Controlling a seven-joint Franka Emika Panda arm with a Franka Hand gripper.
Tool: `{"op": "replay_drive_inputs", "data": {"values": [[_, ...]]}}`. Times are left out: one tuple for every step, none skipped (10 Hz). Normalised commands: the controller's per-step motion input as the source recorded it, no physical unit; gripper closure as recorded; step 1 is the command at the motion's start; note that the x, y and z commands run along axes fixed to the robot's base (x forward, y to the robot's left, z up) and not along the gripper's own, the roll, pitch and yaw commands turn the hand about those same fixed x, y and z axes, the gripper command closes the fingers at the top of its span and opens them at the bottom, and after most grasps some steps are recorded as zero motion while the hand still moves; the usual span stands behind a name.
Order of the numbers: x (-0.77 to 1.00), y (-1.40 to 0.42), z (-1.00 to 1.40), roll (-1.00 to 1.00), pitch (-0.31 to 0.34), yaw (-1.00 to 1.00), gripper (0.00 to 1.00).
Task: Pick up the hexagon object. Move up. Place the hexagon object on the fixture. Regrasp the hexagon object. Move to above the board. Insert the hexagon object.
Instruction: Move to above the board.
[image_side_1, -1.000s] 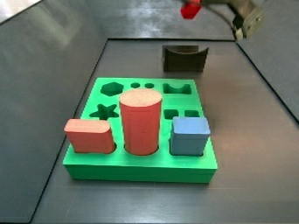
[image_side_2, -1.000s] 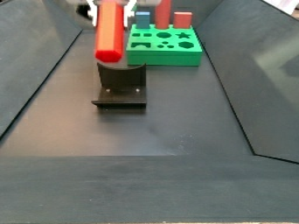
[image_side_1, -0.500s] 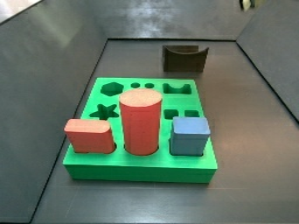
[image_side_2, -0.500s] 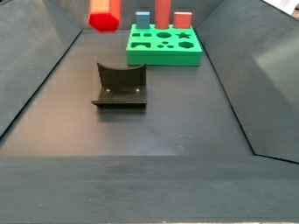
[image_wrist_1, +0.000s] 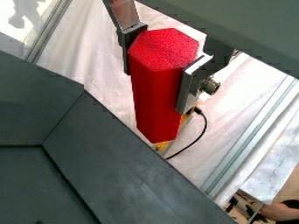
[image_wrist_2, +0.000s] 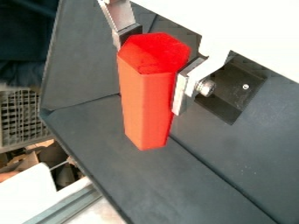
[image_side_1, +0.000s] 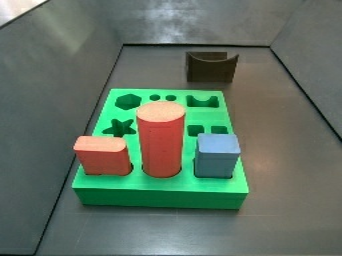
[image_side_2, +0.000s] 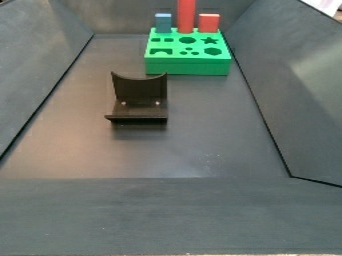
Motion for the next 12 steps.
{"op": "replay_drive_inputs", "data": {"values": [[0.01, -0.01, 0.4, -0.04, 0.082, 0.1, 1.0], [0.01, -0.02, 0.17, -0.04, 0.076, 0.1, 1.0], [-0.51, -1.0, 0.08, -1.0, 0.046, -0.03, 1.0], [-0.52, -1.0, 0.08, -1.0, 0.039, -0.03, 1.0], [-0.54, -1.0, 0.08, -1.0, 0.028, -0.02, 1.0], [-0.55, -1.0, 0.07, -1.0, 0.021, -0.02, 1.0], [-0.56, -1.0, 0.08, -1.0, 0.018, -0.02, 1.0], [-0.57, -1.0, 0.08, -1.0, 0.015, -0.02, 1.0], [-0.59, -1.0, 0.08, -1.0, 0.009, -0.02, 1.0], [-0.62, -1.0, 0.08, -1.0, 0.0, -0.03, 1.0], [-0.64, -1.0, 0.08, -1.0, -0.005, -0.03, 1.0], [-0.62, -0.9, 0.08, -1.0, -0.018, -0.02, 1.0]]}}
